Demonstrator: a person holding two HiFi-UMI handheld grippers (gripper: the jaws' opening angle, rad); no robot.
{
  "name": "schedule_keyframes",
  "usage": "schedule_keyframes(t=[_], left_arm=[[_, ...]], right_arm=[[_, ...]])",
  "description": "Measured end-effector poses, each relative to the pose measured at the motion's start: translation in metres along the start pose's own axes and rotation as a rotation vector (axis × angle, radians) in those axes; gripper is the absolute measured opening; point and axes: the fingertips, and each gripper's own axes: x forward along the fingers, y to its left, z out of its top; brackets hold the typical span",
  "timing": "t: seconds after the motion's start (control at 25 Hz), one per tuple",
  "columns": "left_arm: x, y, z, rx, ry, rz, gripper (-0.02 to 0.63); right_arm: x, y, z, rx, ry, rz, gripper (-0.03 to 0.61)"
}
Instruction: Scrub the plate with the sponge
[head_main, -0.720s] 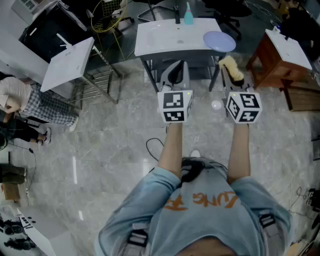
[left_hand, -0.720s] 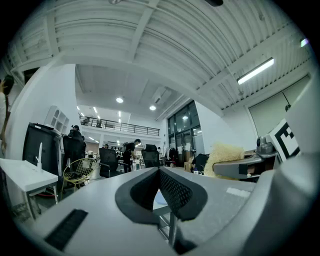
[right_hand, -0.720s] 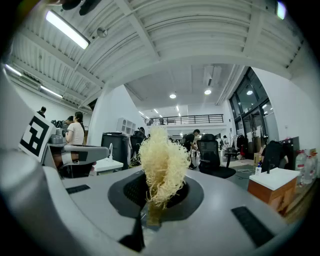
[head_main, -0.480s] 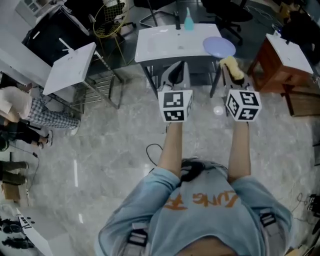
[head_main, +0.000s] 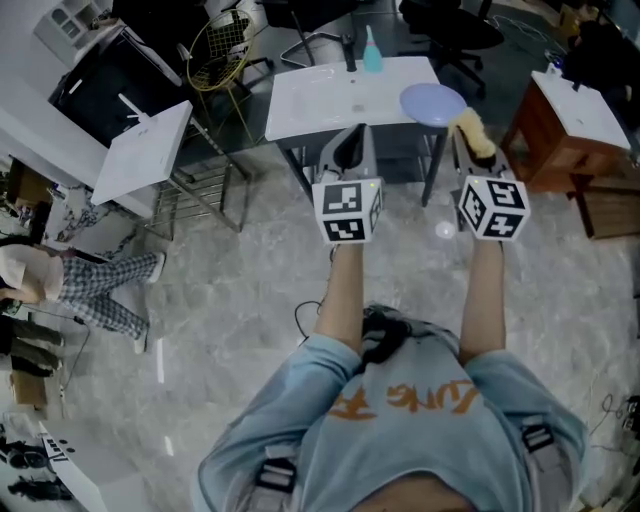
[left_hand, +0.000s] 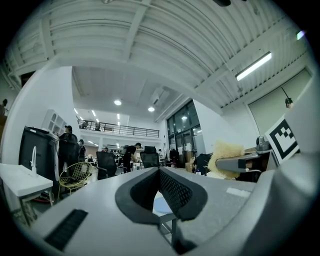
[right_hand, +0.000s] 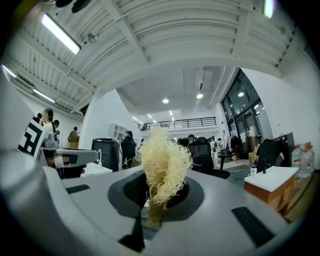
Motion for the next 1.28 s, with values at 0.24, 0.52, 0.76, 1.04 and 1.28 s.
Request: schedule_keyframes(t=[0.24,0.52,0.76,1.04,1.28], left_arm=[[0.021,0.004,0.010,-0.003,-0.023,-0.010,-0.005],[0.060,0.010,0.009,-0.010,-0.042,-0.032,-0.005],[0.120,0.014,-0.004,-0.014,-0.030,-0.097,-0.005],[0.216,0.028,-0.053,-0.070,0.063,-0.146,-0.005],[0.289,0.019,-0.106,-0.117,0.170,-0.232,-0.005]], right_arm=[[0.015,-0.010,0.012,-0.011,-0.030,0.007,0.031],[0.039,-0.034,0.014,-0.030,-0.040,-0.001,0.031],[0.077,-0.073,0.011,-0.034,-0.044,-0.054,0.031],[0.145,-0.117,-0.015,-0.043,0.001,-0.092,0.031],[0.186,-0.167,-0.076,0.043,0.104,-0.176,0.031]])
